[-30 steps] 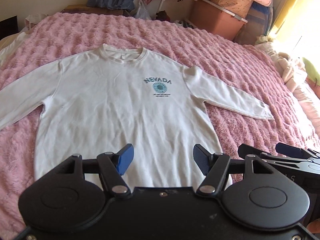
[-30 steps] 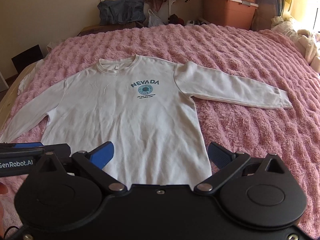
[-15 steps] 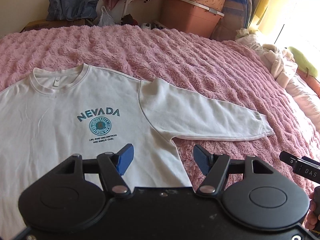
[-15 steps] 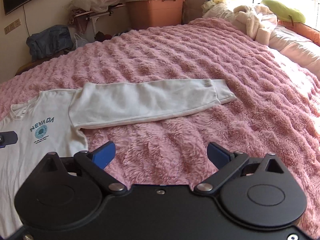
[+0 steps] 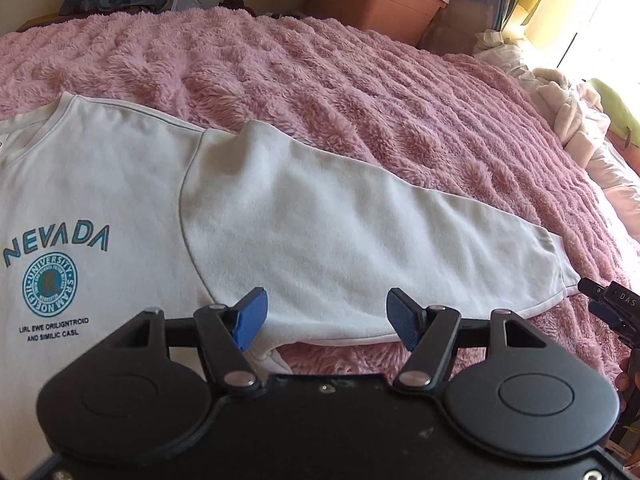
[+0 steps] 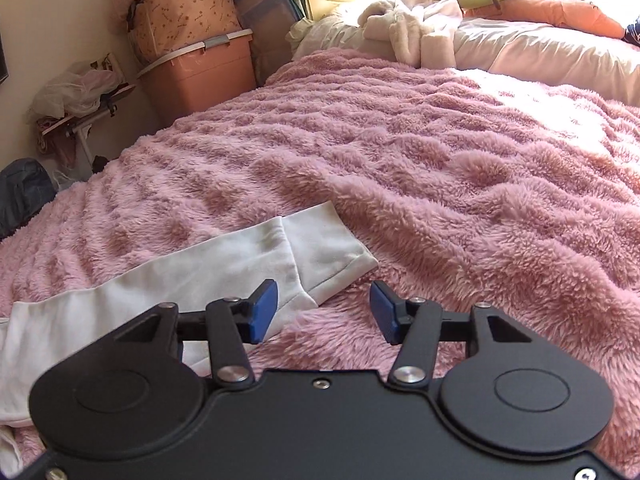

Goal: Fold small clothes
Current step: 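Move the right tool to the sweatshirt sleeve cuff and close on it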

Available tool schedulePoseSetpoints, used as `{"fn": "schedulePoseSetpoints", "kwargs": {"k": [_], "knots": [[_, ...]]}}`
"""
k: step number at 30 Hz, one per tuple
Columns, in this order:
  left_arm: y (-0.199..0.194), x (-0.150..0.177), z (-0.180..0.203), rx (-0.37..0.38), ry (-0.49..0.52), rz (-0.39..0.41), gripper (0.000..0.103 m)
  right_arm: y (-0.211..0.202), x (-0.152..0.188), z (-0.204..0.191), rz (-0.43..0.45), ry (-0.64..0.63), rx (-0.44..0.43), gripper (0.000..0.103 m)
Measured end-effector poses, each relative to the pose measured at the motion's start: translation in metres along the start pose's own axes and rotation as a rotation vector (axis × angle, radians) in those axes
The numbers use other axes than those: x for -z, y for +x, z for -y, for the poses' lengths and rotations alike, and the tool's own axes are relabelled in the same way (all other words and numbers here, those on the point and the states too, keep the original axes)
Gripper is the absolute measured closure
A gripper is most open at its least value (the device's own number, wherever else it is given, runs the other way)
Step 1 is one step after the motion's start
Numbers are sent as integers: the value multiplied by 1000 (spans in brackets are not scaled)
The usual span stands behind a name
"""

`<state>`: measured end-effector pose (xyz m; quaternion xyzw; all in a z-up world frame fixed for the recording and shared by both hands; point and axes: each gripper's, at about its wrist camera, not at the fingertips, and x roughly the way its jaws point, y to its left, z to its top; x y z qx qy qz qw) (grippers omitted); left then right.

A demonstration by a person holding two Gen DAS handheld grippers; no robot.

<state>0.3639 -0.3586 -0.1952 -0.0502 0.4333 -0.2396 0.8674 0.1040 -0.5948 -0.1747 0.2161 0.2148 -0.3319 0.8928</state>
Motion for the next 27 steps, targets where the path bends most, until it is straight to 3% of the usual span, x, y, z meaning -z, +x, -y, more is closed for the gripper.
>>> {"fn": "schedulePoseSetpoints", "kwargs": {"k": [2,5,12,14,15,16,27], "knots": [[9,2,1,-2,-1,-8,34,13,-2,8,-19,62,-45,51],[20,5,-1,-5,-3,-12,34,34,-1,14,-64,135,-38,54],[18,11,0,-13,13,-11,34,59,-3,15,-55,207,-59,55],[19,12,1,-19,22,-10,34,59,-5,15,-37,226,-66,73],[18,13,2,-22,27,-9,34,59,-5,16,-32,239,-66,90],[17,15,3,-25,34,-8,34,59,-6,17,-31,253,-65,93],[21,13,-2,10,33,-19,34,25,-28,1,57,284,-179,94]]}}
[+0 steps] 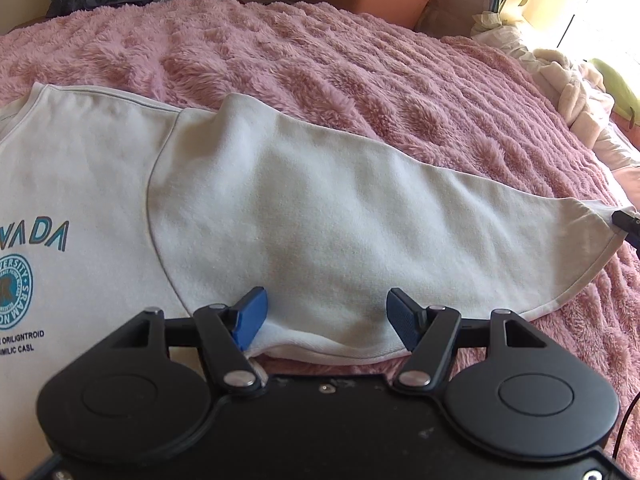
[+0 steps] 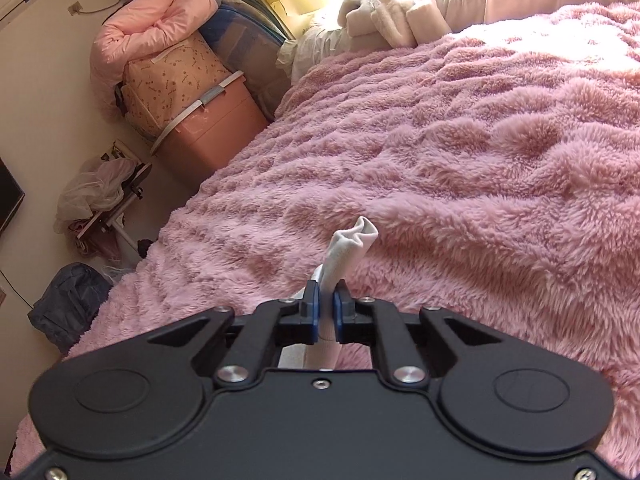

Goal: Fold small clothes
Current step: 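Lift the cuff with the right tool and fold the sleeve across the body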

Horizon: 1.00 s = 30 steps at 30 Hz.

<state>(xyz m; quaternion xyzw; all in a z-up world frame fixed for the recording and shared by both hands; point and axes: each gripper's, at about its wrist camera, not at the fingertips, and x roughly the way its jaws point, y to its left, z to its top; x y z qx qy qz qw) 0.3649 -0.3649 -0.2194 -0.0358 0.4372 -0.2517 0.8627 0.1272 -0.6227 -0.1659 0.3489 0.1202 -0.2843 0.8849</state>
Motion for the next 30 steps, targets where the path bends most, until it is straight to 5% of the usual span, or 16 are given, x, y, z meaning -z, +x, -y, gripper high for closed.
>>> {"fn": "schedulePoseSetpoints", "kwargs": {"k": [6,13,19,30], "knots": [[-23,-4,-16,71,-57,60,34,-29,-11,-56,29,-46,-124,95],[-102,-3,-67,31,-111,123,34,-59,3,-148,27,-122,-302,95],[-186,33,-136,-75,-200,198,34,-82,50,-234,-38,-197,-482,95],[-293,119,-246,-247,-409,246,34,-100,190,-347,-247,-302,-710,95]]}}
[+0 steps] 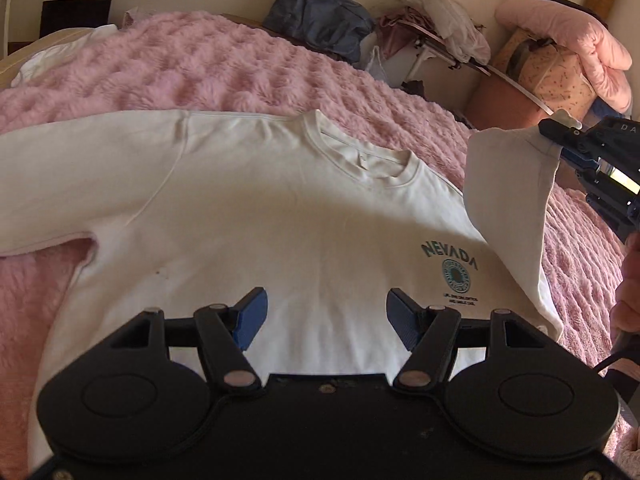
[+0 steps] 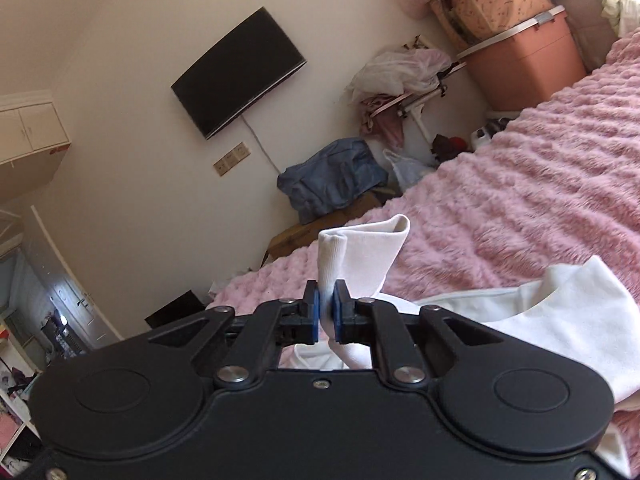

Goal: Fold small clothes
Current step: 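Lift the cuff with the right tool and fold the sleeve across the body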

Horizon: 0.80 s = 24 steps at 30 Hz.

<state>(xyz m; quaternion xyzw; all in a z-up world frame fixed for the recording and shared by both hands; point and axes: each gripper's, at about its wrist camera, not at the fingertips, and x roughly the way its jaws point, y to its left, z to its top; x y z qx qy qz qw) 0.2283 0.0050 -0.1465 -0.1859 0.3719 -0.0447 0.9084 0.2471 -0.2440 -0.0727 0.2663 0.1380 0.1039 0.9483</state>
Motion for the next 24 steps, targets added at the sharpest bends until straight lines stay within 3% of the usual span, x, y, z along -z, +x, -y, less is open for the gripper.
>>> {"fn": "schedulePoseSetpoints", "kwargs": {"k": [9,15,21,24], "knots": [[-28,14,-57,-57,-99,16,34,57,88,-43,-192,-35,-79,95],[-34,16,-66,-64,-120,45,34,77,136,-51,-281,-39,-79,95],[-31,6,-70,-87,-129,79,34,95,162,-52,-349,-71,-72,92],[-27,-4,-72,-90,-142,96,34,103,173,-41,-400,-21,-78,88]]}}
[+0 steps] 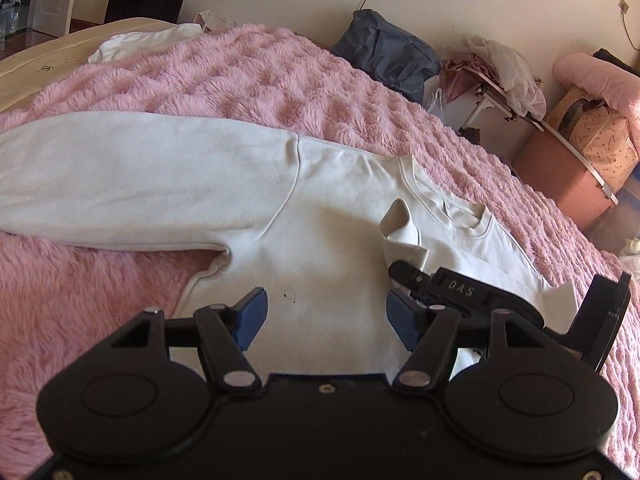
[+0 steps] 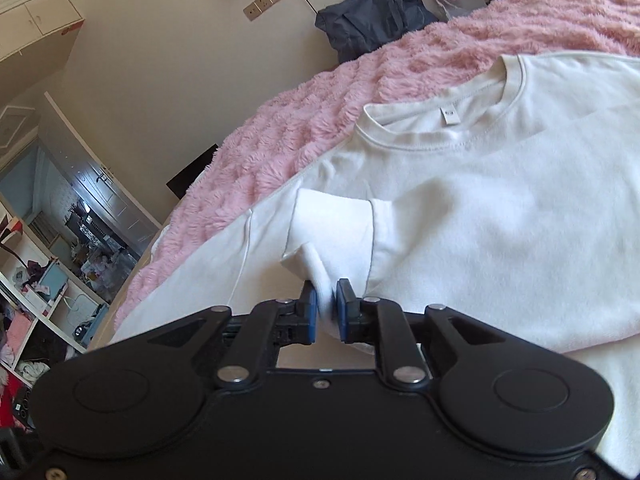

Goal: Fold small clothes

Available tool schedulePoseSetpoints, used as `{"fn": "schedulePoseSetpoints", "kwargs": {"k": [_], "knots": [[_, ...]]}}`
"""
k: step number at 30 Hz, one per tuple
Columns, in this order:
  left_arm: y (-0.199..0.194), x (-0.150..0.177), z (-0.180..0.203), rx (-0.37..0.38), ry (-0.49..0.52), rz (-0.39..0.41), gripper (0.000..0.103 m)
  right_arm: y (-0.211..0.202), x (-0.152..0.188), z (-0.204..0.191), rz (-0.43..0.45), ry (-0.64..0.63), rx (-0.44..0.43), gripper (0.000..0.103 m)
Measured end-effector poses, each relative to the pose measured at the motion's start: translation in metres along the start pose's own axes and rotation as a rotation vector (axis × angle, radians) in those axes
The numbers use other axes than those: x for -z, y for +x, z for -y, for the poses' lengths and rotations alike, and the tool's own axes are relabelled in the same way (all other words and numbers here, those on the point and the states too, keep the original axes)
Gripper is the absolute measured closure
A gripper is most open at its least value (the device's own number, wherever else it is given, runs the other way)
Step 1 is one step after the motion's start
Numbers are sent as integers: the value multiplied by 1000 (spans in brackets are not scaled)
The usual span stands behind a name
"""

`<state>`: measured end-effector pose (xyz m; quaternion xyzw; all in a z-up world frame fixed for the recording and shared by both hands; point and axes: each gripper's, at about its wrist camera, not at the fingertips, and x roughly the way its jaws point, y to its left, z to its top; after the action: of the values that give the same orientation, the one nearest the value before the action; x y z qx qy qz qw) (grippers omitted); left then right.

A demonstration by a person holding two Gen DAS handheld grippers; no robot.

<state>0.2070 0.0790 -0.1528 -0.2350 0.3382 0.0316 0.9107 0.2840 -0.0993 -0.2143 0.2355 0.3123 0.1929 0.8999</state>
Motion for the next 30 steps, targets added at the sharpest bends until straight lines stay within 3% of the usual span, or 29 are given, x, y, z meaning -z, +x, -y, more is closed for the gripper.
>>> {"fn": "schedulePoseSetpoints", "kwargs": {"k": [5,8,9,10,13,16,21,27,29,30], "knots": [[21,-20,9,92,7,6,34,-8,0,12,-8,66,-52,82],[41,-32,17,171,-8,3,34,-32,-7,13,-17,84,-155,64],[49,-35,19,183,-6,4,34,-44,-12,12,-16,62,-182,50],[59,-36,21,183,2,-2,34,-55,-14,11,-2,37,-181,48],[89,-36,25,103,47,-51,34,-90,-23,13,62,-62,-85,48],[113,-34,22,161,33,-84,35,-120,-35,33,121,-105,49,48],[142,-34,25,240,17,-125,36,-156,-42,67,158,-102,176,47],[150,-35,35,237,73,-122,43,-172,-26,90,209,-8,199,44],[149,-34,36,228,89,-110,51,-171,-21,92,215,6,196,43],[149,-33,36,216,100,-104,82,-169,-19,93,203,5,194,43]]}}
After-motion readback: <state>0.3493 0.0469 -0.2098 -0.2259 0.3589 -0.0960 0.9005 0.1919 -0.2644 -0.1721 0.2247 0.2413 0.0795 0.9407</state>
